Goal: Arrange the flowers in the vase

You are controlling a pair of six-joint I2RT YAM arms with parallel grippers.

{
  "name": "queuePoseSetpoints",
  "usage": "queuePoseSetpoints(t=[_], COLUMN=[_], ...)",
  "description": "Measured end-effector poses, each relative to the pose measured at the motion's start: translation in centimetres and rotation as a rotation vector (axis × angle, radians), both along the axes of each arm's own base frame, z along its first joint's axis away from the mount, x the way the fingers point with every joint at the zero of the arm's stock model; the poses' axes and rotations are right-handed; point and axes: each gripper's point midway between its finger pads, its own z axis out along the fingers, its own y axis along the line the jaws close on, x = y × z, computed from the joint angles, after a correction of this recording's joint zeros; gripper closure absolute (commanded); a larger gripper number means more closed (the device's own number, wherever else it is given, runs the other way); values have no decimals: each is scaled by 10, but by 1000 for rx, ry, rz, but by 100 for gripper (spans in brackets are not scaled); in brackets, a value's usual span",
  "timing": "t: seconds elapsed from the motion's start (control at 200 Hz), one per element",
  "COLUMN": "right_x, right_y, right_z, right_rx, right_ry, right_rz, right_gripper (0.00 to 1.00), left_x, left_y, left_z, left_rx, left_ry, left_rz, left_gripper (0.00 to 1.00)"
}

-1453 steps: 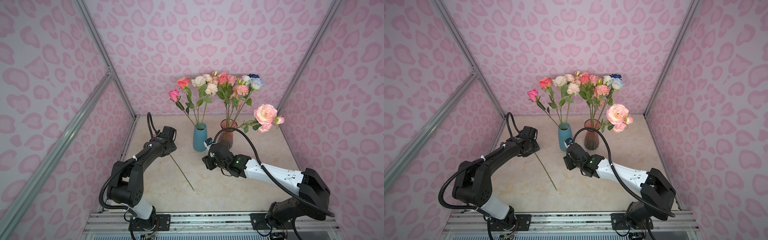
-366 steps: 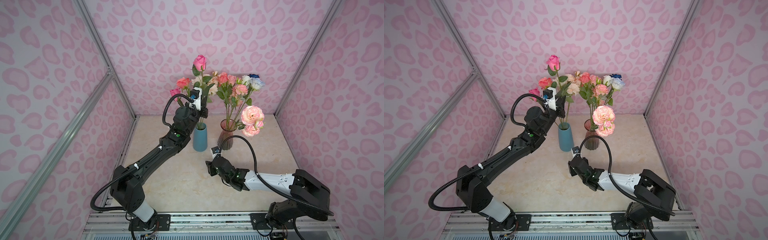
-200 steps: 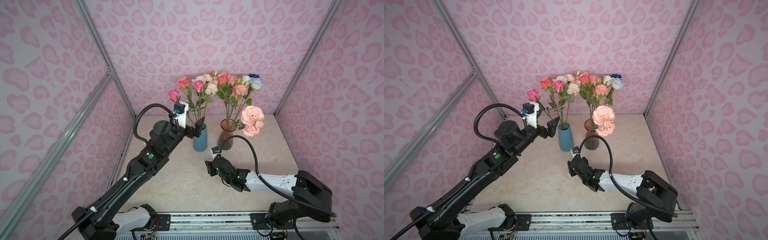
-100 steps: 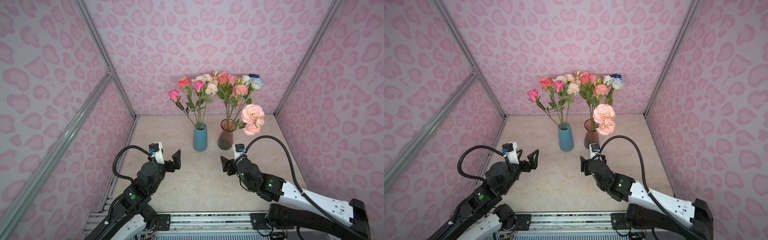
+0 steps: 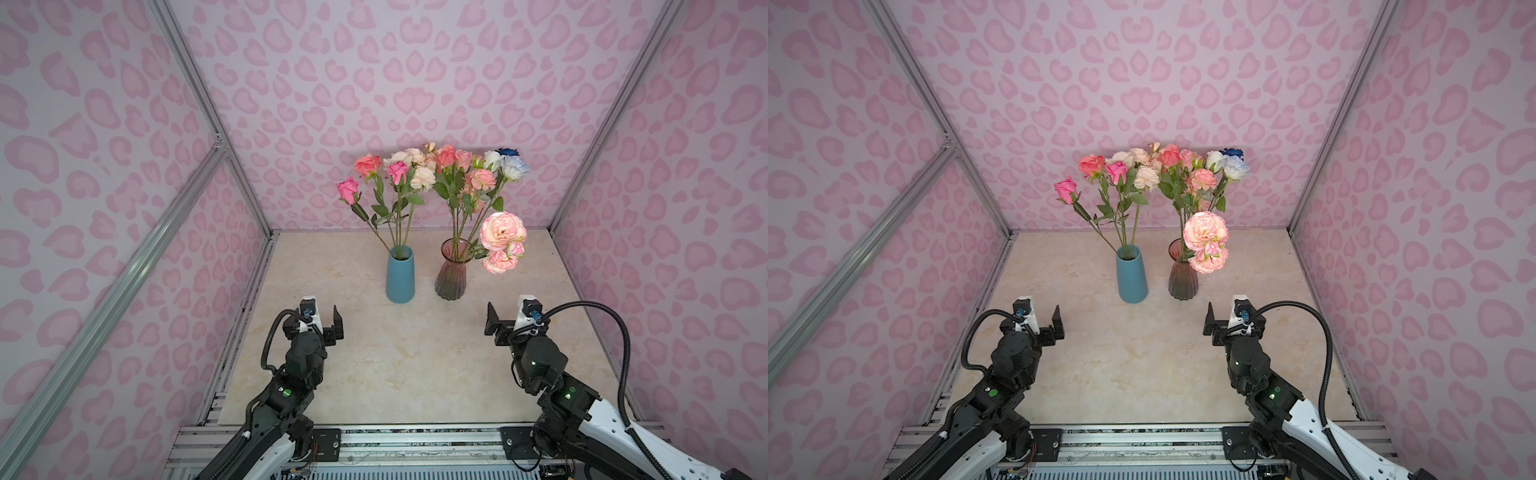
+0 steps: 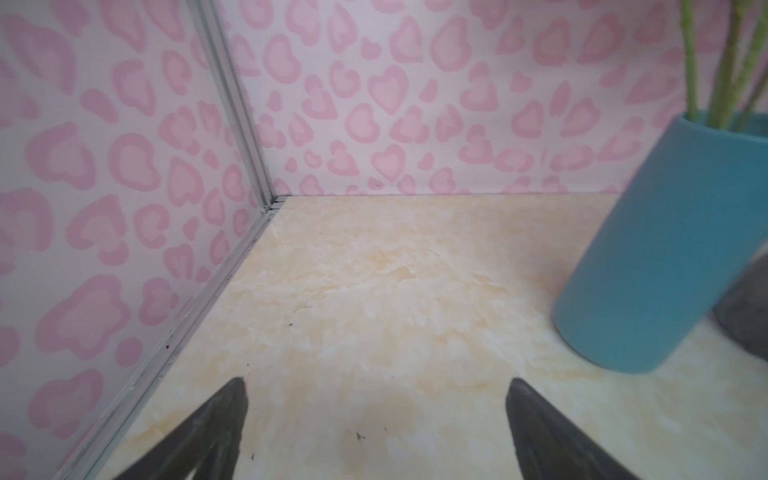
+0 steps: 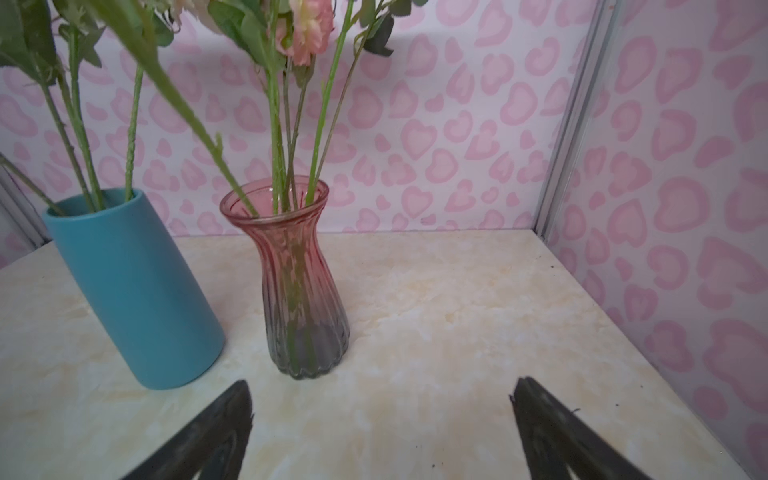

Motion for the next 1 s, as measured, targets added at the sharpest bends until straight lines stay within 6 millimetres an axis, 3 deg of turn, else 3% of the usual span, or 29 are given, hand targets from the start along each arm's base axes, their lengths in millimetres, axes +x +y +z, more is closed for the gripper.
queuePoseSetpoints(t=[0.1, 0.285, 0.4, 0.63, 0.78, 0.875, 0.93, 1.0], right_x=[8, 24, 34, 62, 74, 87, 92, 115], right_y=[-12, -17, -19, -57, -66, -80, -86, -95], right_z=[-3, -43, -57, -109, -145, -161, -159, -131], right_rx=[-25, -116, -204, -225, -221, -200, -194, -129], right_ry=[-12, 49, 69, 172, 234, 250, 263, 186], right_rz=[-13, 21, 36, -64, -83, -145, -190, -207], right_gripper=[2, 2, 2, 1, 1, 0, 0, 1], left_x=[5, 24, 48, 83, 92, 101, 103, 103], left_y=[20, 54, 49, 51, 36, 35, 35, 34], left_z=[-14, -36, -45, -64, -107, -95, -91, -91], left_rx=[5, -13, -29, -79, -105, -107, -106, -107], left_ry=[7, 36, 76, 108, 211, 164, 148, 149], left_rz=[64, 155, 91, 4, -84, -100, -104, -110], left_gripper=[2, 2, 2, 2, 2, 2, 2, 2])
